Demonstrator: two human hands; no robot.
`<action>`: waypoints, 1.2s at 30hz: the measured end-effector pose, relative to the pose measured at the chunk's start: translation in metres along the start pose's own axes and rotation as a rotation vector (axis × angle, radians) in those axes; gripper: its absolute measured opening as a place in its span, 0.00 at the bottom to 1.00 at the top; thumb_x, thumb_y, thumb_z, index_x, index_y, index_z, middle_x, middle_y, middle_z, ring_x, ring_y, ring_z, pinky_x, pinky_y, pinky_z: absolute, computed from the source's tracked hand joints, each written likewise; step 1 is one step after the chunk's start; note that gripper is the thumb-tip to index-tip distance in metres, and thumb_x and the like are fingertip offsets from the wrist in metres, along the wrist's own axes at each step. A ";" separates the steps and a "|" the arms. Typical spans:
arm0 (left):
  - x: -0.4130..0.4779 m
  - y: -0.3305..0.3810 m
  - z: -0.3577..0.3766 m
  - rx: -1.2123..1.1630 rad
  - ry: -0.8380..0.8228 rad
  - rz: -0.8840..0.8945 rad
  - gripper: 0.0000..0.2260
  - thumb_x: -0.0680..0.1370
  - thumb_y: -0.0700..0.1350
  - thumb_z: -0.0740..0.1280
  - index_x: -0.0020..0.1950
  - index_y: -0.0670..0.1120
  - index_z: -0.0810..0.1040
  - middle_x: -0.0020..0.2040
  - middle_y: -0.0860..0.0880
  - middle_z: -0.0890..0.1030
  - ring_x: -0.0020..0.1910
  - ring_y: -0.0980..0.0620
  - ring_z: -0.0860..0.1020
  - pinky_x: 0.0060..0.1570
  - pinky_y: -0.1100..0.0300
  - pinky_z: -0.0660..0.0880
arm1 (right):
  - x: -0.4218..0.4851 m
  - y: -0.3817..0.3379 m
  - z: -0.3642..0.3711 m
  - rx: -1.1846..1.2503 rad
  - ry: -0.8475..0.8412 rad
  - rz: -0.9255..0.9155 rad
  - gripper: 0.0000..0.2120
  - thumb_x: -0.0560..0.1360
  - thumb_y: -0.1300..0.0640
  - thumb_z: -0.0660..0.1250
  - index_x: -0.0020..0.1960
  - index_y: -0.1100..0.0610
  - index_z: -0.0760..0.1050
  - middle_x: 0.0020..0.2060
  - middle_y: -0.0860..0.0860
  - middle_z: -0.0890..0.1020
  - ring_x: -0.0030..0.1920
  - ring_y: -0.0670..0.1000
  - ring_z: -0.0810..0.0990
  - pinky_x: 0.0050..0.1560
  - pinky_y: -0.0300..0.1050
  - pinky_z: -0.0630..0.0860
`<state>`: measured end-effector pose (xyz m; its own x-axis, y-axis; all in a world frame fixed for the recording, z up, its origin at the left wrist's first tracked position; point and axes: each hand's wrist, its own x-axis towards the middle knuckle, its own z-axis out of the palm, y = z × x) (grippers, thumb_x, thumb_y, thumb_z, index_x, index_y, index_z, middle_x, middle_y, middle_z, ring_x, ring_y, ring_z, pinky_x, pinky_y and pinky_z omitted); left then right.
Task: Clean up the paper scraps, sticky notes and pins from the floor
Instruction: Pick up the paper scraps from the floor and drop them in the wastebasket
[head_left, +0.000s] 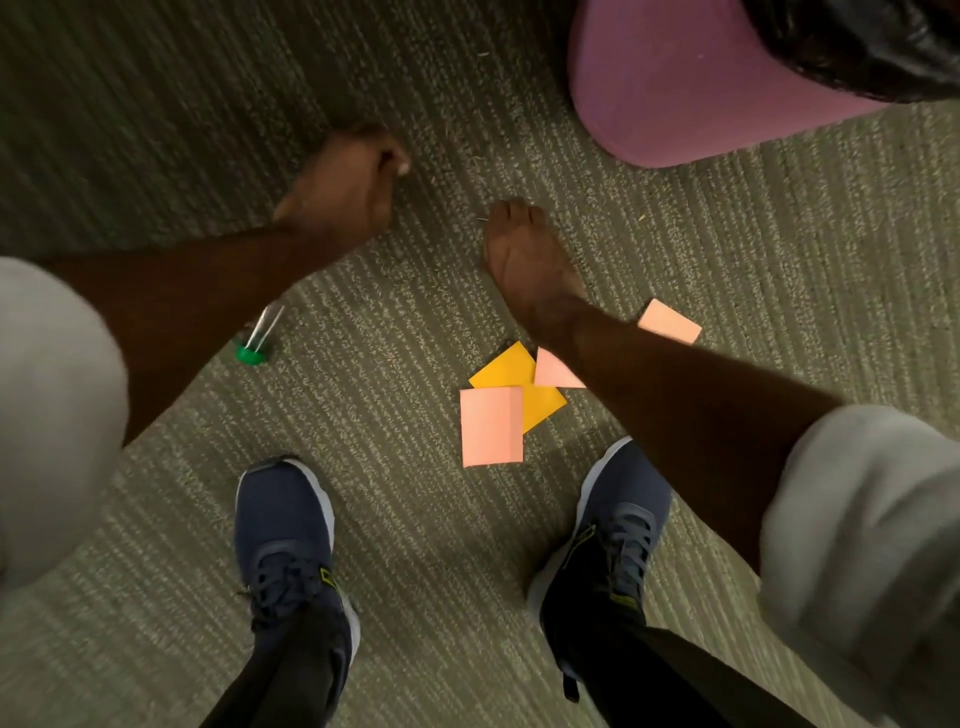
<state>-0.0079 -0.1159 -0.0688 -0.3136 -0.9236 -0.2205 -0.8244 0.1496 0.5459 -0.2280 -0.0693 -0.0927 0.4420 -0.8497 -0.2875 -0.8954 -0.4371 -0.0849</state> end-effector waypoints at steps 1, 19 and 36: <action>-0.006 0.000 -0.005 -0.010 -0.006 -0.016 0.12 0.81 0.43 0.58 0.53 0.40 0.79 0.48 0.38 0.82 0.48 0.41 0.80 0.49 0.53 0.74 | 0.001 0.000 -0.007 0.030 -0.015 0.027 0.23 0.77 0.68 0.41 0.65 0.72 0.67 0.58 0.68 0.74 0.57 0.65 0.75 0.57 0.56 0.74; -0.025 0.214 -0.171 -0.311 0.143 -0.125 0.08 0.80 0.44 0.66 0.51 0.42 0.83 0.45 0.45 0.85 0.43 0.52 0.81 0.46 0.59 0.76 | -0.078 0.029 -0.280 0.591 0.202 0.301 0.10 0.75 0.59 0.58 0.46 0.64 0.75 0.42 0.64 0.79 0.42 0.65 0.78 0.42 0.59 0.72; 0.086 0.363 -0.236 -0.250 0.253 -0.196 0.12 0.72 0.56 0.75 0.46 0.49 0.87 0.40 0.53 0.85 0.38 0.60 0.82 0.40 0.64 0.80 | -0.080 0.172 -0.397 0.464 0.379 0.335 0.09 0.72 0.62 0.61 0.48 0.56 0.77 0.43 0.54 0.82 0.43 0.56 0.80 0.43 0.53 0.76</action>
<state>-0.2228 -0.2246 0.3015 -0.0099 -0.9885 -0.1509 -0.7073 -0.0997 0.6999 -0.3960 -0.1938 0.2942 0.0494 -0.9985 -0.0234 -0.8801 -0.0324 -0.4736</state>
